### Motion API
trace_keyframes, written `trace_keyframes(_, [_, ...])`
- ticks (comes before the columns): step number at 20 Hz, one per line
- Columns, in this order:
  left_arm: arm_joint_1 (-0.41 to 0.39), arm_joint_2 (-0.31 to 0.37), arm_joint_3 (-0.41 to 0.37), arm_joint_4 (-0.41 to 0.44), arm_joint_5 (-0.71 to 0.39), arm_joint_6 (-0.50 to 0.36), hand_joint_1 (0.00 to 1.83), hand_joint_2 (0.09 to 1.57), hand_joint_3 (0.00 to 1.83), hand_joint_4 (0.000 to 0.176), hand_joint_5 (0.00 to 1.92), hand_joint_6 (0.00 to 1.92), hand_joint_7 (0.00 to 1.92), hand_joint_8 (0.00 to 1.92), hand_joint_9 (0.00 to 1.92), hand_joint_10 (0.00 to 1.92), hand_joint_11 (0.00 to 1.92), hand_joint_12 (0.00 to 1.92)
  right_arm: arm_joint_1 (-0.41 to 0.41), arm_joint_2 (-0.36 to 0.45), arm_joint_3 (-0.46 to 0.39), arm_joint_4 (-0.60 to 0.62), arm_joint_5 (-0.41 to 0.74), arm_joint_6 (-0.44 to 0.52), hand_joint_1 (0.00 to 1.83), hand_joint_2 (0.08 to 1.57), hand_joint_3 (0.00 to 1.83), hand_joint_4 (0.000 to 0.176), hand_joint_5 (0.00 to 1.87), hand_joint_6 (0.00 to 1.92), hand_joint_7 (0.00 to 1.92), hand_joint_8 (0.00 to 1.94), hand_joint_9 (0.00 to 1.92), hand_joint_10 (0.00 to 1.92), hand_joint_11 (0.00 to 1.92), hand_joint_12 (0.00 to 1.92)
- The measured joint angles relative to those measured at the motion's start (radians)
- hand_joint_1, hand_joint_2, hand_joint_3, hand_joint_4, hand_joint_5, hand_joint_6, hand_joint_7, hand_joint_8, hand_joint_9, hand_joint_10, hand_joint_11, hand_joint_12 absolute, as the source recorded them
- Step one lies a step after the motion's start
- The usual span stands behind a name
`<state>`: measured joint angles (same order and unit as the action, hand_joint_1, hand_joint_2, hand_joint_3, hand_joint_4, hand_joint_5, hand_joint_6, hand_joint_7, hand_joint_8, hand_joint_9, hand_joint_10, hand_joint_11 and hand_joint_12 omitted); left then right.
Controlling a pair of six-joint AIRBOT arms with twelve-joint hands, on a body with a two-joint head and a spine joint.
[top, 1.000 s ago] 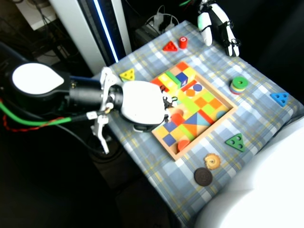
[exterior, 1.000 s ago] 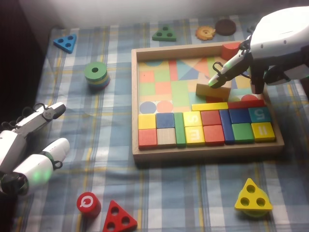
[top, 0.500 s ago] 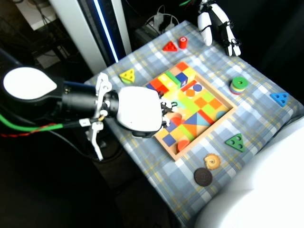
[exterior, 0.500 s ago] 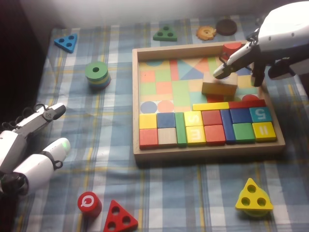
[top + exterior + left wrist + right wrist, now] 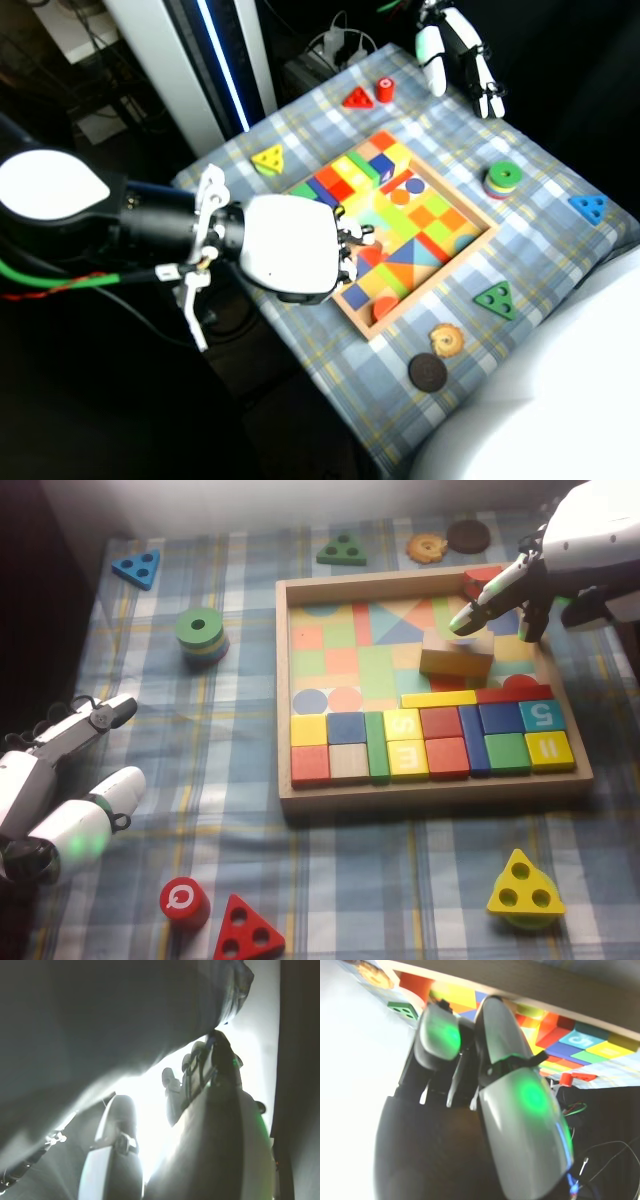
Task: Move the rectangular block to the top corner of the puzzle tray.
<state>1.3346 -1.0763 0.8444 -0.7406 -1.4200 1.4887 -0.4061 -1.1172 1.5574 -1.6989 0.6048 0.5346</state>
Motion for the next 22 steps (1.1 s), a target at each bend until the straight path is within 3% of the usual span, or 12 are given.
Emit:
trace_keyframes(2, [0.0, 0.001, -0.002, -0.001, 0.0, 0.0, 0.61, 1.39, 0.0, 0.071, 0.38, 0.0, 0.18, 0.0, 0.12, 0.01, 0.0, 0.14, 0.011, 0.003, -0.01, -0.008, -0.013, -0.008, 1.57, 1.19, 0.0, 0.054, 0.44, 0.0, 1.21, 1.94, 1.37, 1.92, 1.45, 1.92])
trace_keyframes(3, [0.0, 0.001, -0.004, 0.0, 0.0, 0.0, 0.62, 1.39, 0.0, 0.074, 0.37, 0.0, 0.18, 0.0, 0.11, 0.0, 0.0, 0.13, 0.017, 0.005, -0.012, 0.002, -0.024, -0.01, 1.64, 1.18, 0.0, 0.018, 0.43, 0.0, 1.24, 1.94, 1.41, 1.92, 1.48, 1.92])
trace_keyframes(5, [0.0, 0.001, -0.004, -0.001, 0.001, 0.0, 0.63, 1.39, 0.0, 0.068, 0.38, 0.0, 0.19, 0.0, 0.13, 0.0, 0.0, 0.17, 0.021, 0.006, -0.015, 0.016, -0.031, -0.011, 1.67, 1.17, 0.0, 0.01, 0.45, 0.0, 1.27, 1.94, 1.43, 1.92, 1.49, 1.92])
trace_keyframes(7, [0.0, 0.001, -0.004, -0.001, 0.001, 0.0, 0.62, 1.39, 0.0, 0.077, 0.36, 0.0, 0.18, 0.0, 0.12, 0.0, 0.0, 0.12, 0.029, 0.006, -0.032, 0.032, -0.035, -0.017, 1.67, 1.16, 0.0, 0.032, 0.51, 0.01, 1.36, 1.94, 1.5, 1.92, 1.54, 1.92])
trace_keyframes(8, [0.0, 0.001, -0.004, -0.001, 0.0, 0.0, 0.61, 1.39, 0.0, 0.082, 0.36, 0.0, 0.19, 0.0, 0.12, 0.0, 0.0, 0.12, 0.04, 0.006, -0.045, 0.034, -0.034, -0.025, 1.65, 1.17, 0.0, 0.067, 0.51, 0.01, 1.33, 1.94, 1.47, 1.92, 1.52, 1.92])
trace_keyframes(10, [0.0, 0.001, -0.004, 0.0, 0.001, 0.0, 0.61, 1.4, 0.0, 0.08, 0.36, 0.0, 0.19, 0.0, 0.13, 0.0, 0.0, 0.13, 0.05, 0.006, -0.064, 0.041, -0.027, -0.032, 1.66, 1.16, 0.0, 0.033, 0.5, 0.0, 1.36, 1.94, 1.5, 1.92, 1.54, 1.92])
trace_keyframes(11, [0.0, 0.001, -0.004, 0.0, 0.001, 0.0, 0.61, 1.4, 0.0, 0.08, 0.36, 0.0, 0.19, 0.0, 0.13, 0.0, 0.0, 0.13, 0.05, 0.006, -0.067, 0.041, -0.026, -0.032, 1.66, 1.16, 0.0, 0.033, 0.5, 0.0, 1.36, 1.94, 1.5, 1.92, 1.54, 1.92])
trace_keyframes(12, [0.0, 0.001, -0.004, -0.001, 0.001, 0.0, 0.64, 1.39, 0.0, 0.082, 0.37, 0.0, 0.19, 0.0, 0.13, 0.0, 0.0, 0.11, 0.05, 0.016, -0.076, 0.036, -0.021, -0.03, 1.66, 1.17, 0.0, 0.079, 0.51, 0.0, 1.25, 1.94, 1.43, 1.92, 1.48, 1.92])
trace_keyframes(13, [0.0, 0.001, -0.004, -0.002, 0.002, 0.0, 0.62, 1.4, 0.0, 0.085, 0.37, 0.0, 0.19, 0.0, 0.13, 0.0, 0.0, 0.11, 0.05, 0.03, -0.08, 0.026, -0.018, -0.015, 1.65, 1.17, 0.0, 0.072, 0.5, 0.0, 1.21, 1.94, 1.4, 1.92, 1.45, 1.92])
trace_keyframes(15, [0.0, 0.001, -0.004, -0.002, 0.003, 0.0, 0.61, 1.4, 0.0, 0.101, 0.36, 0.0, 0.18, 0.0, 0.12, 0.0, 0.0, 0.12, 0.05, 0.067, -0.094, 0.002, -0.033, -0.012, 1.68, 1.17, 0.0, 0.023, 0.5, 0.0, 1.18, 1.94, 1.37, 1.92, 1.41, 1.92])
trace_keyframes(20, [0.0, 0.008, -0.01, -0.001, 0.008, 0.0, 0.65, 1.4, 0.0, 0.084, 0.36, 0.0, 0.18, 0.0, 0.14, 0.0, 0.0, 0.17, 0.05, 0.108, -0.134, -0.053, -0.06, 0.01, 1.6, 1.18, 0.0, 0.05, 0.5, 0.0, 1.18, 1.94, 1.38, 1.92, 1.44, 1.92])
trace_keyframes(22, [0.0, 0.009, -0.01, -0.008, 0.006, 0.0, 0.62, 1.4, 0.0, 0.1, 0.36, 0.0, 0.18, 0.0, 0.14, 0.0, 0.0, 0.22, 0.05, 0.108, -0.135, -0.126, -0.05, 0.073, 1.61, 1.18, 0.0, 0.067, 0.5, 0.0, 1.21, 1.94, 1.39, 1.92, 1.45, 1.92])
